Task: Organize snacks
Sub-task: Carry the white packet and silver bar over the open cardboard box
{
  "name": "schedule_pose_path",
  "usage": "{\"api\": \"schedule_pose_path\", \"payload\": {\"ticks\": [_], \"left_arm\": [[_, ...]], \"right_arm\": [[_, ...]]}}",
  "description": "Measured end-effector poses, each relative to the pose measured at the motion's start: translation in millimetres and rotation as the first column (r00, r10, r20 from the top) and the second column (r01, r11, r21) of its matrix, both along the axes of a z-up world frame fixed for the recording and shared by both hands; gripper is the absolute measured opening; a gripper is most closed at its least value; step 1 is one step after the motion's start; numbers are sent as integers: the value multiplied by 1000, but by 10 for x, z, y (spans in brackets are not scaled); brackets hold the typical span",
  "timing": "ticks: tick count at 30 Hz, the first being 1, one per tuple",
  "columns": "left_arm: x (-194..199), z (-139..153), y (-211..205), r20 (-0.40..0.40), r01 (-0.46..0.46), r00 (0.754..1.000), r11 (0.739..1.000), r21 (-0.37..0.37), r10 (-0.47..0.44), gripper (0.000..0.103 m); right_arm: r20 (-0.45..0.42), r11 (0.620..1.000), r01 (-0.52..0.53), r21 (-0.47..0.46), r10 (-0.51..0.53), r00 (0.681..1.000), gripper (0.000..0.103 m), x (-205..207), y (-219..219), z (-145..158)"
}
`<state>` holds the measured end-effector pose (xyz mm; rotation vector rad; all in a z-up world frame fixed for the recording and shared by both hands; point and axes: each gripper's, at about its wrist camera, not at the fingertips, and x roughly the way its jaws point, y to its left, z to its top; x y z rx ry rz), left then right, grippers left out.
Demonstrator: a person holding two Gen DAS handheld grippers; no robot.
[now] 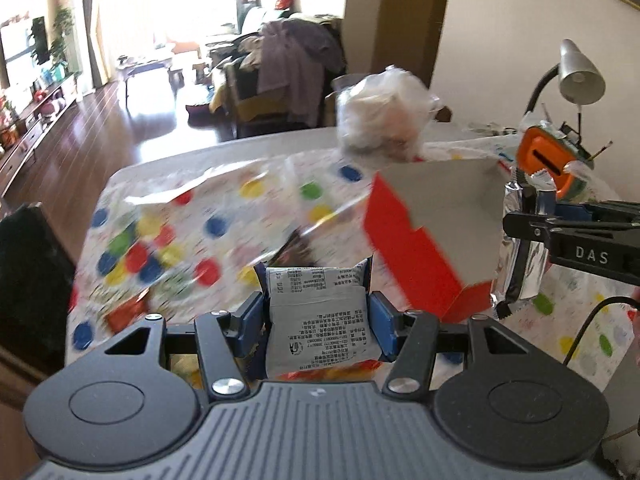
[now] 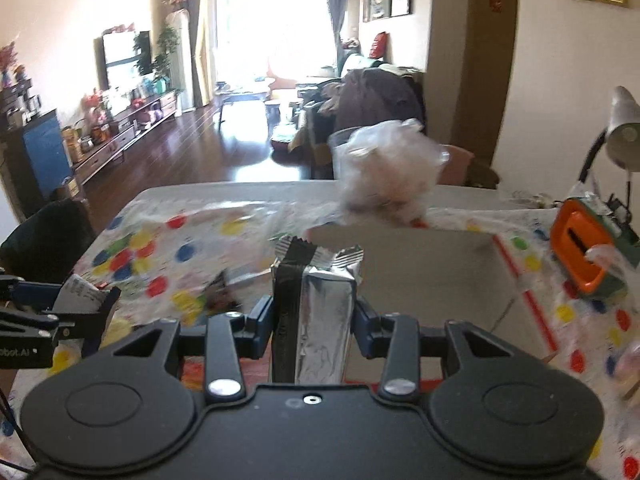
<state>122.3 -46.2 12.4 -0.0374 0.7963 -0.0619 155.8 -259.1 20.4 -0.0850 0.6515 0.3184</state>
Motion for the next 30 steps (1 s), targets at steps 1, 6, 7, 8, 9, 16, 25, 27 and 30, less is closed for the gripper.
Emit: {"api": "schedule_pose_path", "payload": {"ticks": [1,6,7,8,9,16,25,27,30], "left_arm": [[65,24,-90,3,8,1000,1000,-2,-8,56],[408,82,-551,-1,32,999,999,-3,-32,56],[484,81,-646,-5,36,999,999,-1,-36,56],[550,72,-729,-10,40,999,999,-2,-40,56],[615,62,-803,-17,41,999,999,-4,-41,56],[1066,-70,-1261,-74,37,997,999,-8,-37,56],[1526,-329,-1653,-141,40,989,999,23,-37,56],[1604,-392,-1721,-154,48,987,998,29,-43,56],[1709,-488,-1819,-179,60,982,997,42,-51,56]], "right_arm": [[0,1000,6,0,-6,1000,40,73,-92,13],[-4,1000,25,-7,-25,1000,40,364,-458,7],[-8,1000,21,-10,-22,1000,40,438,-531,-6],[-9,1000,23,-13,-23,1000,40,479,-610,-14],[-13,1000,23,-17,-23,1000,40,538,-669,-30],[-40,999,7,-52,-9,999,40,896,-1008,-185],[-102,993,-46,-105,35,994,40,1278,-1185,-496],[-119,992,-61,-114,48,992,40,1351,-1202,-558],[-166,990,-94,-103,76,983,40,1467,-1222,-674]]}}
